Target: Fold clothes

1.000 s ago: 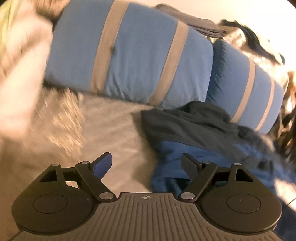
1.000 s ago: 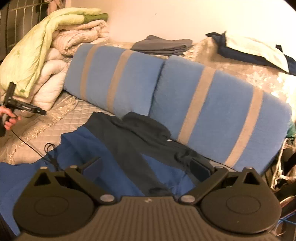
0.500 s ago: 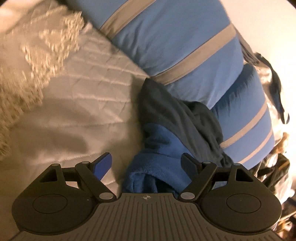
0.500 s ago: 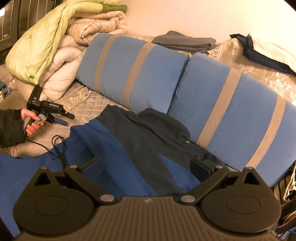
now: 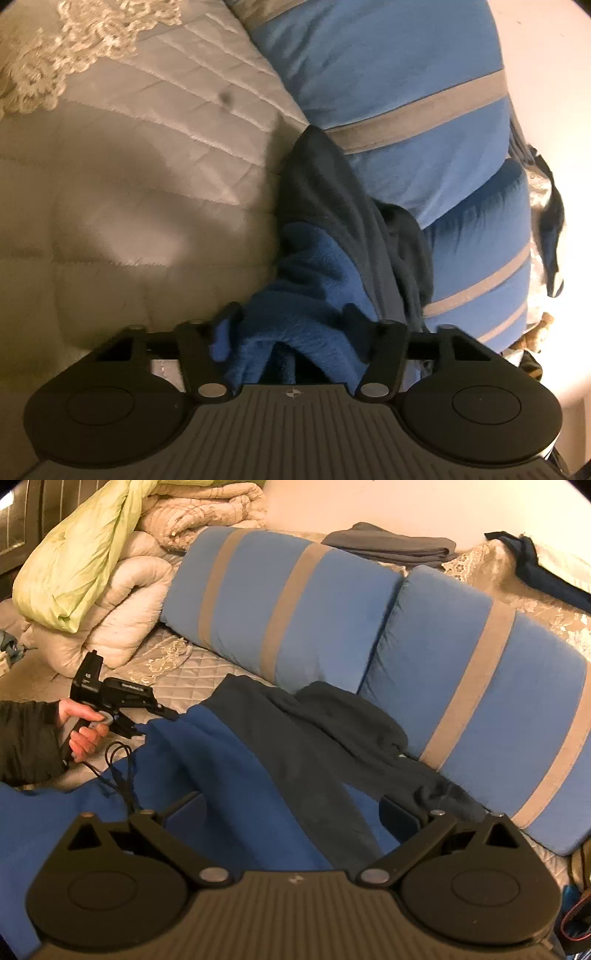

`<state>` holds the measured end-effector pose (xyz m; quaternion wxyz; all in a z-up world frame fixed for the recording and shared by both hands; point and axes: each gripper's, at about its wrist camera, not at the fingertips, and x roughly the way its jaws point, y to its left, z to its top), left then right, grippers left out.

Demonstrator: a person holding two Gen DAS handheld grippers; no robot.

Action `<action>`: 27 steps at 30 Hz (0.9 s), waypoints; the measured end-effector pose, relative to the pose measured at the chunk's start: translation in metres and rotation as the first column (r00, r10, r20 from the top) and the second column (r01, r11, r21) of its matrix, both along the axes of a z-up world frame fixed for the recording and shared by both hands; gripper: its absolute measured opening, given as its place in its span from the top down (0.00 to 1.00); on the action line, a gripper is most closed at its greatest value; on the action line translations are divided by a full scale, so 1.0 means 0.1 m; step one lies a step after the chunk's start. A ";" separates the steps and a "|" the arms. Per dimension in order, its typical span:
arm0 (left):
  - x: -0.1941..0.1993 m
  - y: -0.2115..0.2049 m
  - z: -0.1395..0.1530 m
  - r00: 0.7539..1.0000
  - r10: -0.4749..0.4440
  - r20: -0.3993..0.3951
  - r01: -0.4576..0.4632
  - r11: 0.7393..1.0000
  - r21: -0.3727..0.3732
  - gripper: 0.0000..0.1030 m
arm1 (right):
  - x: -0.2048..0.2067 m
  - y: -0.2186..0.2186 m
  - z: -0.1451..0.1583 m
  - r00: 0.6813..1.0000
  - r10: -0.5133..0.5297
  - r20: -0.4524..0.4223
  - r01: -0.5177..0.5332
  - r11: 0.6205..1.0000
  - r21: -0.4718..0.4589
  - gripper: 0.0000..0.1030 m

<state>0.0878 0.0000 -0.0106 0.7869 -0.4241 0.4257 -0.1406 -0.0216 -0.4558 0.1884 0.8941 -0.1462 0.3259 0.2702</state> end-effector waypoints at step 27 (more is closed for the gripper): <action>-0.32 -0.33 0.18 0.892 -0.304 0.334 0.130 0.881 0.455 0.83 | 0.70 1.00 -0.04 0.973 0.222 0.060 -0.222 0.975 -0.006 0.02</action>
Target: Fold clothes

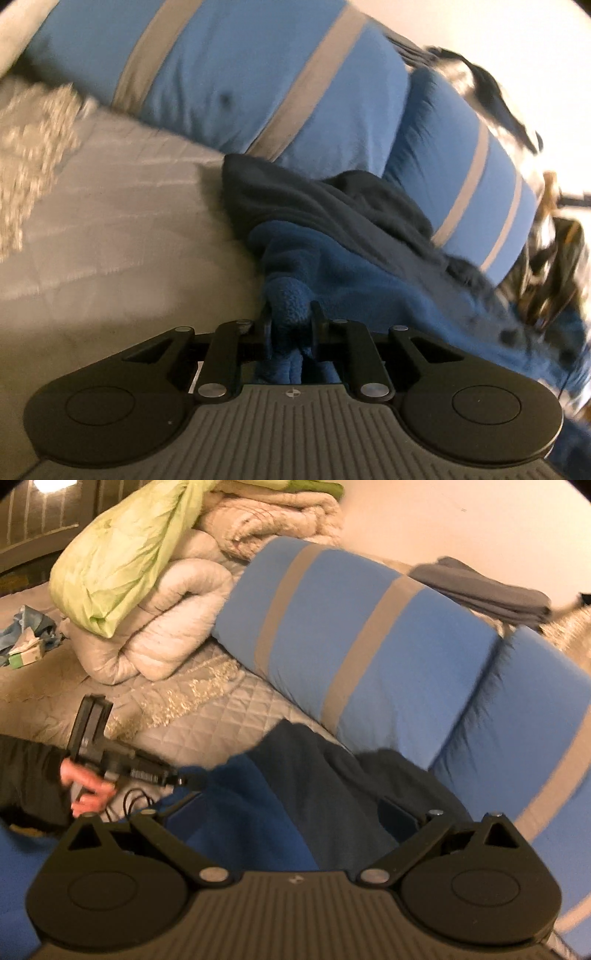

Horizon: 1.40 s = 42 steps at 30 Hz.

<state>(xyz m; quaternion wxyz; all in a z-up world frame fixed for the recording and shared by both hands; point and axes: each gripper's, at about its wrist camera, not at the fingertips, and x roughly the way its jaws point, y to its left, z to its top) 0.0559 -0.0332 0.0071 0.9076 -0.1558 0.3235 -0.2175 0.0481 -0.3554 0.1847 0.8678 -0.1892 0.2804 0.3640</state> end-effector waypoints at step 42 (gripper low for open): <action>-0.18 -0.08 -0.08 0.990 -0.008 0.140 -0.005 0.995 0.097 0.82 | 2.03 2.20 -1.59 0.995 0.094 -0.031 -0.096 0.994 -0.061 0.56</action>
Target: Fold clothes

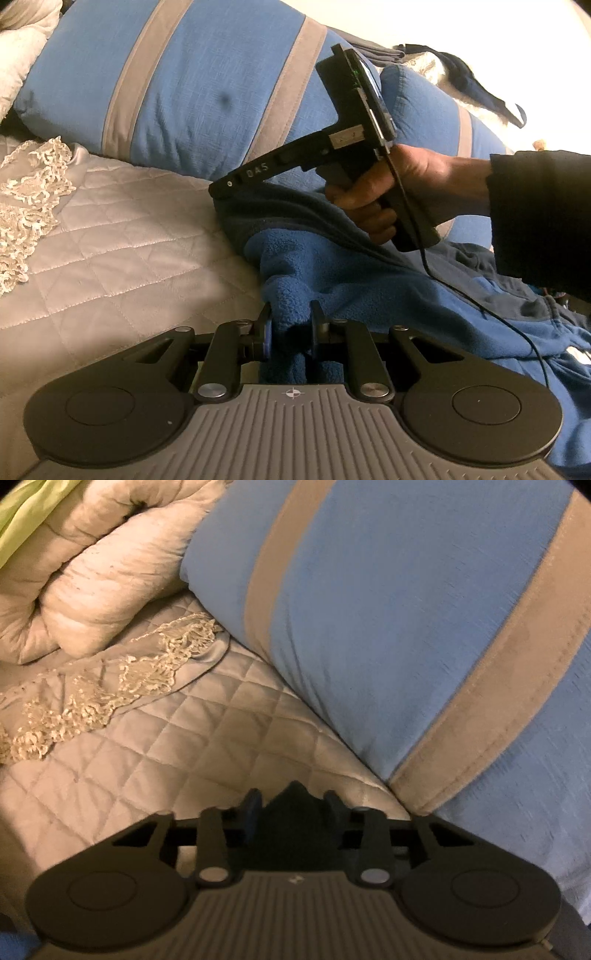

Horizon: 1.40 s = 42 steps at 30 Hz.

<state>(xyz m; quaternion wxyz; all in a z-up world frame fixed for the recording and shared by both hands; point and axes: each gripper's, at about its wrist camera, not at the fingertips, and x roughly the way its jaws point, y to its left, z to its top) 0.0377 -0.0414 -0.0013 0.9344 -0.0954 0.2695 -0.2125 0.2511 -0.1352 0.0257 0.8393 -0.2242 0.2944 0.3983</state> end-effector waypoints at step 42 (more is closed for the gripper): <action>-0.32 0.05 0.39 0.993 0.100 0.060 -0.108 0.985 0.131 0.40 | 0.07 -1.07 0.65 0.818 -0.555 -0.150 0.574 0.771 0.275 0.02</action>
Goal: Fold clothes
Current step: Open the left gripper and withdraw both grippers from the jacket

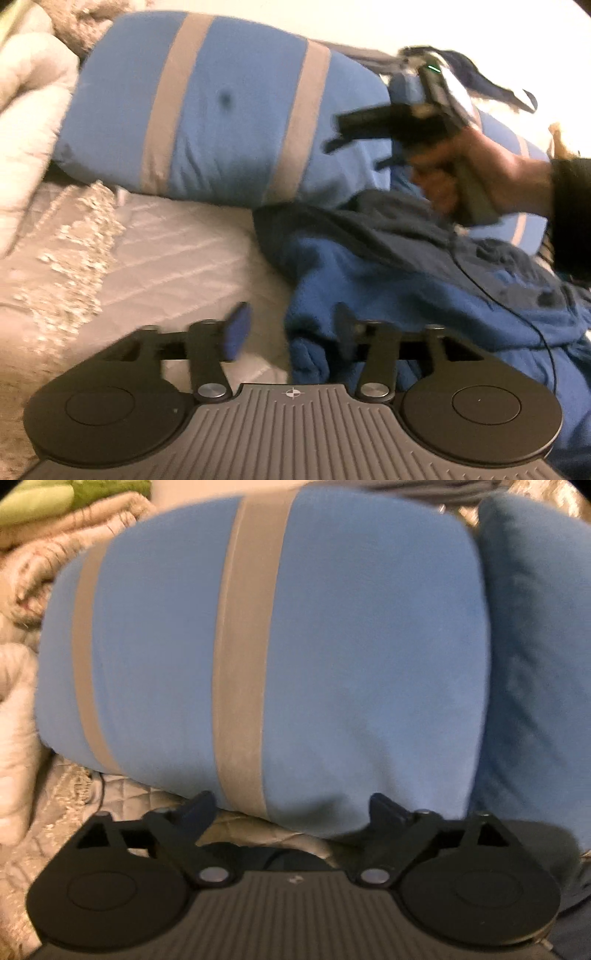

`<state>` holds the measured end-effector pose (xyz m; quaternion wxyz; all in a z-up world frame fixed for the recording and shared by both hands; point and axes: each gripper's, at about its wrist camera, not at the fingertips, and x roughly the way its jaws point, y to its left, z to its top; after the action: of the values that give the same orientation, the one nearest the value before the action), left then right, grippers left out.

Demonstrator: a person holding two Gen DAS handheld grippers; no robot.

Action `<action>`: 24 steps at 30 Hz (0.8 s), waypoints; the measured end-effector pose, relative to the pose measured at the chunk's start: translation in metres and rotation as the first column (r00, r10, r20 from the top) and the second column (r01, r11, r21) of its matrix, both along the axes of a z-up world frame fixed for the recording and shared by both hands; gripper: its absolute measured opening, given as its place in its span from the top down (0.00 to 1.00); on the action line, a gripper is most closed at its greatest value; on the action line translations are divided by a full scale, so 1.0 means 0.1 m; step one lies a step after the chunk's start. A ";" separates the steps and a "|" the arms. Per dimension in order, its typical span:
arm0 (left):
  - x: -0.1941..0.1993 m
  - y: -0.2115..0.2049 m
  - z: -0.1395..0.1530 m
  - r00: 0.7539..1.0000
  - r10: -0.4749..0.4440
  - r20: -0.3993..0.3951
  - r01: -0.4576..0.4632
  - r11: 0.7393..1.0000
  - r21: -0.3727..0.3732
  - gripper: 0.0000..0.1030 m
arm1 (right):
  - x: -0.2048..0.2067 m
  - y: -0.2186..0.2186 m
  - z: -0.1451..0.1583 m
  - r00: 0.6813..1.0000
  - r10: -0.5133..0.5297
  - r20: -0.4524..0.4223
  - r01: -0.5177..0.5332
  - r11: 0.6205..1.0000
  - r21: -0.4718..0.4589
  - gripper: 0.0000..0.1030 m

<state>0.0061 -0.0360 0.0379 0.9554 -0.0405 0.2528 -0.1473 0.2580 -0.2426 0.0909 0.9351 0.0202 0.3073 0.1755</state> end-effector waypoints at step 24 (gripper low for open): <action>-0.37 0.05 1.12 0.999 0.011 0.033 -0.015 0.993 0.115 0.25 | -1.83 -2.55 0.91 0.992 -0.087 0.096 0.107 0.970 -0.220 0.00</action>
<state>-0.0313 -0.0314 0.1495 0.9611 0.0154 0.2450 -0.1269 0.0755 -0.4978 0.1819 0.9512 -0.0783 0.2832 0.0944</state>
